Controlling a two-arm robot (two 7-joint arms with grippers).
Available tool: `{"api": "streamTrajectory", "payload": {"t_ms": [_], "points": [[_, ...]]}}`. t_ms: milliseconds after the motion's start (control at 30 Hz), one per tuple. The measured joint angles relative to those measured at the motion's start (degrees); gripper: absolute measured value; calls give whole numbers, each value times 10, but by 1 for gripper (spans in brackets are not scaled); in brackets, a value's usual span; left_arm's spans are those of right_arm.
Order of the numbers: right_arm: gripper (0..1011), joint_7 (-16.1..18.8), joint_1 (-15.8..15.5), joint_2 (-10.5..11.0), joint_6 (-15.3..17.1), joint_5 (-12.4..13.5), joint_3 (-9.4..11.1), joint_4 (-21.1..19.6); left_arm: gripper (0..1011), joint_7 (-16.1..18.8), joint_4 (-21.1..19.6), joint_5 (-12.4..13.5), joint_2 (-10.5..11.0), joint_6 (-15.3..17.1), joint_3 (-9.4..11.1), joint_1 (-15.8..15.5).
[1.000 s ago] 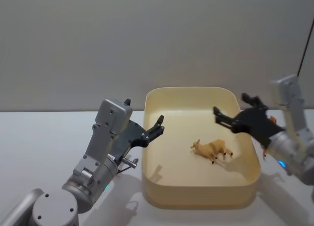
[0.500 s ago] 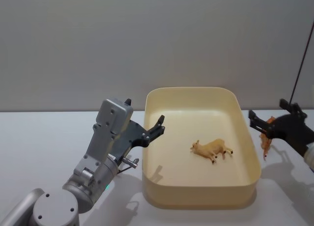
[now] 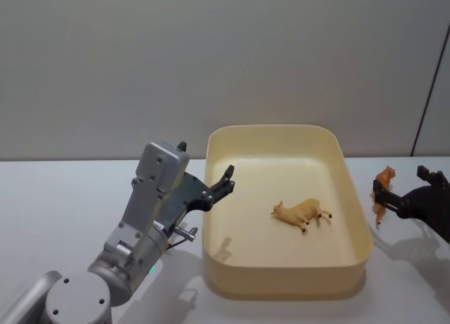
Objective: Pick up the toy alternately with two hands and place it into the central storage box.
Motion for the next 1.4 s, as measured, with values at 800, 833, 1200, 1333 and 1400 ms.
{"api": "streamTrajectory", "payload": {"t_ms": [800, 833, 1200, 1333, 1400], "points": [[1001, -35, 70, -42, -32, -33, -25, 134, 1001, 0, 0, 0, 0, 0, 0, 0], [1001, -37, 77, -46, -35, -37, -27, 145, 1001, 0, 0, 0, 0, 0, 0, 0], [950, -57, 114, -66, -56, -65, -40, 209, 1001, 0, 0, 0, 0, 0, 0, 0], [864, -62, 122, -70, -60, -72, -42, 223, 1001, 0, 0, 0, 0, 0, 0, 0], [813, -64, 126, -72, -62, -75, -44, 230, 1001, 0, 0, 0, 0, 0, 0, 0]]}}
